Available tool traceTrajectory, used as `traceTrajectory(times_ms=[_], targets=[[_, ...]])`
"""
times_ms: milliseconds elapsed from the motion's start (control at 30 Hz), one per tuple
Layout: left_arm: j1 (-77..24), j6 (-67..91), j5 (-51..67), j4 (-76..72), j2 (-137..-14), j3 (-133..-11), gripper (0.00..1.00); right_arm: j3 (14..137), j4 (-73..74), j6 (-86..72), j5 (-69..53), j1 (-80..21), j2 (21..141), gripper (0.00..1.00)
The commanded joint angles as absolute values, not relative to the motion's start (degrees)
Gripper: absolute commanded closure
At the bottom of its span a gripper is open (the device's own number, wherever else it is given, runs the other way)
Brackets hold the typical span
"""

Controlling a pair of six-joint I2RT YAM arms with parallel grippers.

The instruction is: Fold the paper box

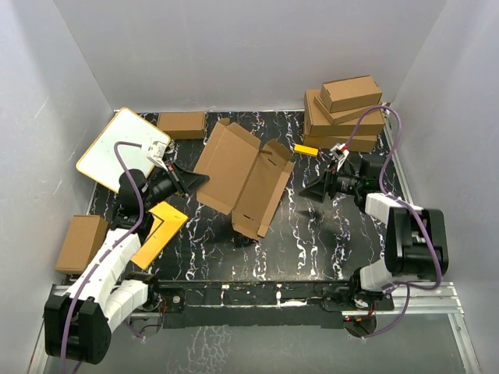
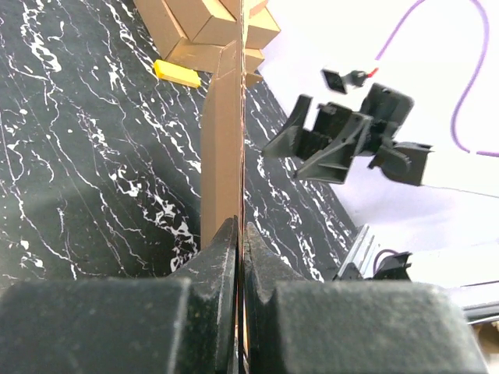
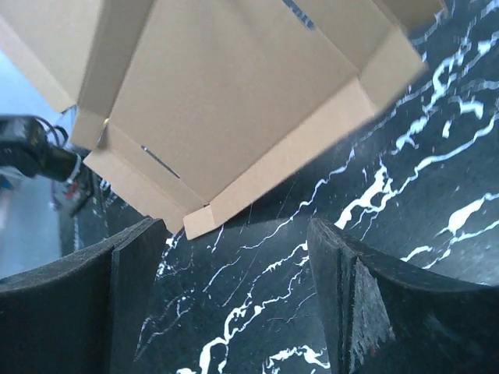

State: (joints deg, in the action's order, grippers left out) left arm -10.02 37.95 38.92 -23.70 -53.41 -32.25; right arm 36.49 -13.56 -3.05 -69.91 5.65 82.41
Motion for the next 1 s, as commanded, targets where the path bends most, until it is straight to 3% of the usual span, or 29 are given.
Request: traceTrajectory(times_ms=[0, 267, 400, 633, 733, 800, 967], targets=[[-10.1, 45.1, 38.6, -33.6, -52.9, -31.1, 1.0, 35.1, -30.2, -22.8, -69.9, 5.6, 89.2, 0.21], [-10.0, 52.2, 42.9, -41.8, -57.4, -30.7, 1.0, 34.6, -33.0, -22.9, -68.4, 1.9, 93.0, 0.21], [-10.0, 50.6, 43.9, -38.7, -58.5, -32.4, 1.0, 37.5, -28.1, -18.8, -70.6, 2.2, 93.4, 0.21], [-9.2, 35.7, 52.3, -16.9, -64.5, -44.5, 1.0, 51.0, 9.1, 19.0, -68.8, 4.2, 86.7, 0.2], [-8.8, 28.1, 56.6, -7.9, -68.2, -51.2, 1.0, 48.0, 8.5, 25.4, -69.0, 5.3, 81.9, 0.13], [-8.7, 22.5, 59.1, -0.5, -71.1, -56.5, 1.0, 45.4, 5.4, 27.0, -69.8, 5.7, 79.2, 0.02], [-8.7, 13.3, 63.5, 12.9, -77.2, -65.2, 1.0, 39.9, -4.7, 29.1, -70.1, 6.0, 75.0, 0.01]])
